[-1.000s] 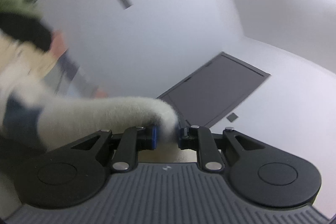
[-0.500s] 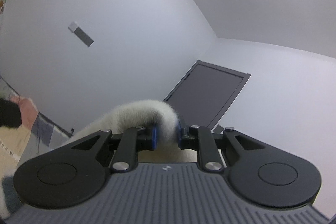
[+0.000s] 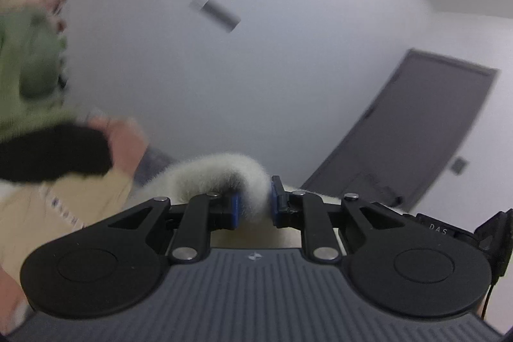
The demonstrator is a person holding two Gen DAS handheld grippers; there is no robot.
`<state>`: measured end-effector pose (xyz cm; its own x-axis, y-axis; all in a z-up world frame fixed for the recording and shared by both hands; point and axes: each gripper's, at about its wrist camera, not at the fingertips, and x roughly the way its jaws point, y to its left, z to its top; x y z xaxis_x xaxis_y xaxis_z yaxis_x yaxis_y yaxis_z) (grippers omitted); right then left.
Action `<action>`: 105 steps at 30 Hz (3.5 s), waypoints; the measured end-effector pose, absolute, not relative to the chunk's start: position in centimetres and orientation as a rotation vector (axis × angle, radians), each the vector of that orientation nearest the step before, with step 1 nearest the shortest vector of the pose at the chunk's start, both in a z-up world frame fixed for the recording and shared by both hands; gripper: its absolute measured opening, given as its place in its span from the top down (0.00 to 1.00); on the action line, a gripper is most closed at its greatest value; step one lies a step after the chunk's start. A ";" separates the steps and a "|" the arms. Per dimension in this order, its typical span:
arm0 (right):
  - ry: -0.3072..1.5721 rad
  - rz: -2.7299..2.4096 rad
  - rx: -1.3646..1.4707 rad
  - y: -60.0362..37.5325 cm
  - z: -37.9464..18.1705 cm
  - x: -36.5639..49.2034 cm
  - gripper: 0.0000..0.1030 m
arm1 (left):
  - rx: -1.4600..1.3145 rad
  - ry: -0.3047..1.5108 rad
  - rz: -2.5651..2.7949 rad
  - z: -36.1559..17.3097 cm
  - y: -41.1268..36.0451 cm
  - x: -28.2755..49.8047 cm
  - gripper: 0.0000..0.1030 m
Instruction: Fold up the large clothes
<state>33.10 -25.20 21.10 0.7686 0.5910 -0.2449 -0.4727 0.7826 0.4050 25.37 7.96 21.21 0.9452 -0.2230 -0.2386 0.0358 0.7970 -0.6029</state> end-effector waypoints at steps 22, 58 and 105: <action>0.704 0.398 0.161 -18.0 -9.0 53.2 0.83 | -0.622 0.707 -0.049 -5.4 11.6 49.6 0.79; 0.549 0.352 0.100 -25.1 0.4 21.7 0.46 | -0.380 0.508 -0.046 9.0 2.1 11.7 0.44; 0.774 0.130 0.093 -27.7 -12.2 19.1 0.20 | -0.154 0.814 0.086 -5.5 2.5 10.9 0.45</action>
<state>19.11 -27.74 -12.15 0.7080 0.1508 -0.6899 -0.0827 0.9879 0.1310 10.90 2.53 -5.51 0.6837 0.0175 -0.7296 -0.1361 0.9852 -0.1039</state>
